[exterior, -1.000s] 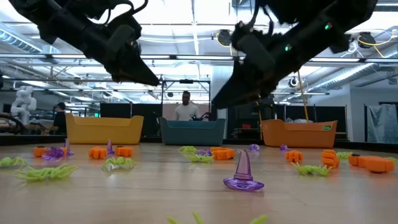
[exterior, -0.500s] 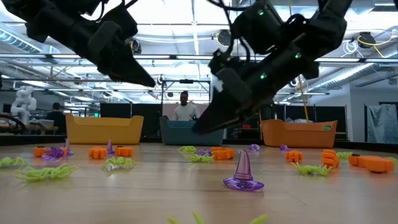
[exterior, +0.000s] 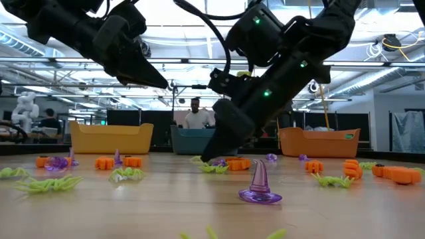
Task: Sort Halloween decoration
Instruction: Put the green spider toy into the blue bin
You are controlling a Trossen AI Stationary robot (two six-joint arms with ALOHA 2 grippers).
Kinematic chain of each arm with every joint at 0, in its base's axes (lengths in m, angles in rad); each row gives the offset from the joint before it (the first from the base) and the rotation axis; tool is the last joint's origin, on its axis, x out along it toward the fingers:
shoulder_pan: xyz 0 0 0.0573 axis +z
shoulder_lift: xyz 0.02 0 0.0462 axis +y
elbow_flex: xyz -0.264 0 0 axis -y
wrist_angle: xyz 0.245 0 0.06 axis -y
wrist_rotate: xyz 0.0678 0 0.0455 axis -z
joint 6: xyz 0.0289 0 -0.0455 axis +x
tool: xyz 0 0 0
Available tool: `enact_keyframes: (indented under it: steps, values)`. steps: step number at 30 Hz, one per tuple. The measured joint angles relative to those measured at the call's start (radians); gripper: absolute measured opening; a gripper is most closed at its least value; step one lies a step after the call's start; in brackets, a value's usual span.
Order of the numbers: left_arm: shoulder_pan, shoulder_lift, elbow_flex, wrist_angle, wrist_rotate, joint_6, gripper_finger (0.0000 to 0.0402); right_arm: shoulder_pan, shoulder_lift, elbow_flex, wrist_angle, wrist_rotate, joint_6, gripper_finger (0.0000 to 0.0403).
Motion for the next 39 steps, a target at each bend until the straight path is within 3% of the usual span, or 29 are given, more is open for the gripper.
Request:
enact_keyframes:
  steps: [29,34,39]
  values:
    - [0.0,0.0,0.0,-0.013,0.0,0.002,0.0088,0.01,-0.018,-0.001,-0.038,0.053,-0.094,0.0178]
    - [0.0,0.0,0.0,-0.013,0.0,0.002,0.0088,-0.001,-0.016,-0.002,-0.059,0.084,-0.045,0.0178]
    - [0.0,0.0,0.0,-0.013,0.0,0.002,0.0088,-0.028,-0.011,-0.001,-0.087,0.025,0.054,0.0178]
